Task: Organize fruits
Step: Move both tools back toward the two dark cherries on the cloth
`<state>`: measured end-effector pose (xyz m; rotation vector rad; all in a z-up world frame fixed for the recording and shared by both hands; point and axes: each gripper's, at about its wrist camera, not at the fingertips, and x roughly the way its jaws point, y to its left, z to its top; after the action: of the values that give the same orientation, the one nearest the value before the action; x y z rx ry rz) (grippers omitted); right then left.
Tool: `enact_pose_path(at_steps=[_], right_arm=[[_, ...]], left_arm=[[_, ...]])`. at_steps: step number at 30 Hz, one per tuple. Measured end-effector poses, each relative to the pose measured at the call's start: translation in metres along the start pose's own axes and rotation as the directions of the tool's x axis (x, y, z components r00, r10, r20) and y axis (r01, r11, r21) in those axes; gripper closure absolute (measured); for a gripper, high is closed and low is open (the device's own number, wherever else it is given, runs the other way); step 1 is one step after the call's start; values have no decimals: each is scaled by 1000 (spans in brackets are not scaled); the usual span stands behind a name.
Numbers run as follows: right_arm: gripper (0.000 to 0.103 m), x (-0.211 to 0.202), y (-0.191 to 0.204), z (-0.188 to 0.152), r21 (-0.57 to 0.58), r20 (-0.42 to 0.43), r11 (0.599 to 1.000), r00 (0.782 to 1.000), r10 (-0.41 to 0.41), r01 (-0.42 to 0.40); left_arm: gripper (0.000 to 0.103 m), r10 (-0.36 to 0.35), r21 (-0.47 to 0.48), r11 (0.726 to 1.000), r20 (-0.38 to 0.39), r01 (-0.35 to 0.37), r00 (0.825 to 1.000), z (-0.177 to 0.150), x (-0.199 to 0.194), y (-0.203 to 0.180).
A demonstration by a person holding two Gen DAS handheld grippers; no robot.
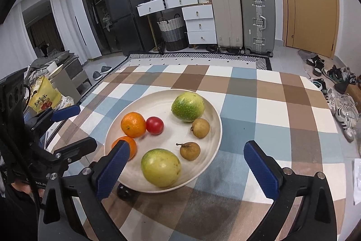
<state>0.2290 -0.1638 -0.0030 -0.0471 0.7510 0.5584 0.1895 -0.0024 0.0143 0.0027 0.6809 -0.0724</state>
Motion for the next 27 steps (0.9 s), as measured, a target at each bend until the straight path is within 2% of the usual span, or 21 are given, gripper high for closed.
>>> enact_pose_path(at_steps=[8,17,21,27], right_arm=[[1,-15,13,-16,19,1,1000,1000,4,-4],[1,-12,29,-36,16,-16,1000,1000,27,-27],[1,-6,38,-42,11,-26,999,999,46,-45],[1,8,45,-50,-4,-88,999,995,49,-49]], left_arm=[[1,21,-44,999,-5,-22,1000,-21,-22,13],[1,29,-97,995,-18,-30,999,-45,-30,24],[1,36,-82,996,-42,-39,998,-55,-27,23],[1,50,-86,995,-97,-58,994,-63,-15,24]])
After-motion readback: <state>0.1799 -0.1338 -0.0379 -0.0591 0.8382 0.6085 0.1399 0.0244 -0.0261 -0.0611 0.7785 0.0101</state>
